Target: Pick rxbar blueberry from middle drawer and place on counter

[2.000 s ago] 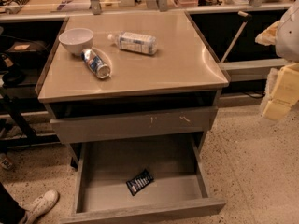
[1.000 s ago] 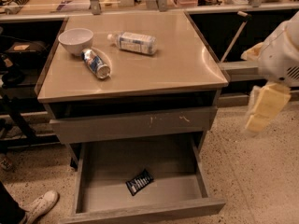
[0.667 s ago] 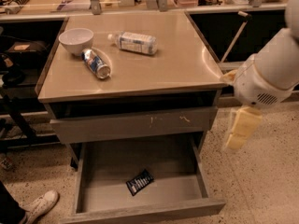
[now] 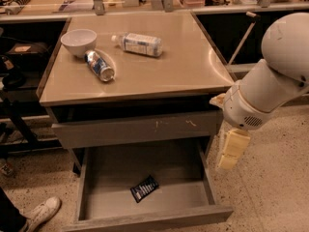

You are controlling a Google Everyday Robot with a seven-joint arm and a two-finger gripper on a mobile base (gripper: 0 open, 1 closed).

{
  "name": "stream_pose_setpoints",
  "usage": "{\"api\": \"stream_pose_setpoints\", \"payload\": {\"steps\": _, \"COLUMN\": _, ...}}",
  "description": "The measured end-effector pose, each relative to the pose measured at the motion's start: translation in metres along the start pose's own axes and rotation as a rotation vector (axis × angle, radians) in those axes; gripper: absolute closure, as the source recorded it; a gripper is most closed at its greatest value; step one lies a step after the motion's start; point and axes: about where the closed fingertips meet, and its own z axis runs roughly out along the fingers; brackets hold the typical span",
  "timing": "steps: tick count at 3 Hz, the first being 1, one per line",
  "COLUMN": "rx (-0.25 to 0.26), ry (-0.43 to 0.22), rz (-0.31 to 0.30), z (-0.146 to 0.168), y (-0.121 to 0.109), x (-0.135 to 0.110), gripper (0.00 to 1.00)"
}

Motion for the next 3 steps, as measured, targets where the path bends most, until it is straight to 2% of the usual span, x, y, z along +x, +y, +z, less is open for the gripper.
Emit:
{"api": "stream_pose_setpoints", "payload": {"steps": 1, "rx": 0.013, "ry": 0.039, "rz": -0.009, "z": 0.033, "y": 0.001, "x": -0.001, "gripper": 0.00}}
{"api": "stream_pose_setpoints", "payload": {"steps": 2, "rx": 0.032, "ry": 0.066, "rz": -0.042, "z": 0.075, "y": -0.008, "x": -0.002, "gripper": 0.00}}
{"api": "stream_pose_setpoints", "payload": {"steps": 3, "rx": 0.021, "ry": 0.083, "rz": -0.083, "z": 0.112, "y": -0.012, "x": -0.005, "gripper": 0.00}}
